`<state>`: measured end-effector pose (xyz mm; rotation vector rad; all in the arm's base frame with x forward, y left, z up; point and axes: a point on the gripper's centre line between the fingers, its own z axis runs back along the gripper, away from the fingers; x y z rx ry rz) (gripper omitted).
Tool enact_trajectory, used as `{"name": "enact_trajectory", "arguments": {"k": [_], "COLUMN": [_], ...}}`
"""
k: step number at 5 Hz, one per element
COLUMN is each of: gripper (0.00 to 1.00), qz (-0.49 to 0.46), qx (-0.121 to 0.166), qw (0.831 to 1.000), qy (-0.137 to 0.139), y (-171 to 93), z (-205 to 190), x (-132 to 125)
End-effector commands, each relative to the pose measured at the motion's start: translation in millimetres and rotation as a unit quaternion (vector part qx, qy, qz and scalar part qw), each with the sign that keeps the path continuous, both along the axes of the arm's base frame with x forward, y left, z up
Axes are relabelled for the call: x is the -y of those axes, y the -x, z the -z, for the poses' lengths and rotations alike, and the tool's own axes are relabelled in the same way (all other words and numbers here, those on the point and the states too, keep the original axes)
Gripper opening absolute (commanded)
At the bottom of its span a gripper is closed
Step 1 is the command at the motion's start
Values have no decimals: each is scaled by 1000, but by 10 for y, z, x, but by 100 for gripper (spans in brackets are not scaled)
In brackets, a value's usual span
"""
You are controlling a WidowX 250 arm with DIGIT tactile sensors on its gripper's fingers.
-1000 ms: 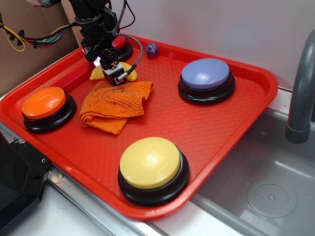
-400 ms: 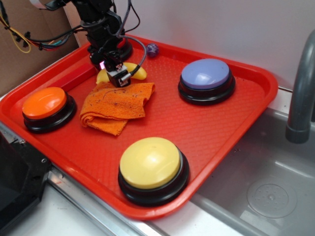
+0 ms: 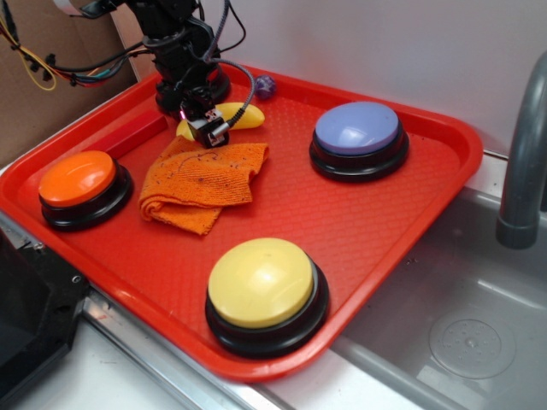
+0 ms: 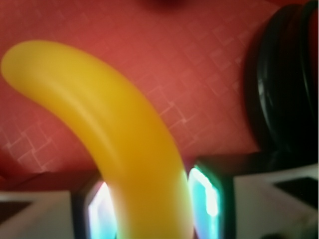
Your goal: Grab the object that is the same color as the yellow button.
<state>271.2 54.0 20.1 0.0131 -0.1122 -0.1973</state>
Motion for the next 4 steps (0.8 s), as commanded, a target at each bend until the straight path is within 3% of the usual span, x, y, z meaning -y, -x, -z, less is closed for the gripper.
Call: {"name": "enact_trajectory", "arguments": {"k": [1,3,4], "gripper": [0,0,0], "qz": [-100,-155,-161], "qx": [9,23,40], "qw": [995,986,984], "qy": [24,62,66], "y": [164,404,504], "z": [-739,-1570,-1781], "x": [209,614,751]}}
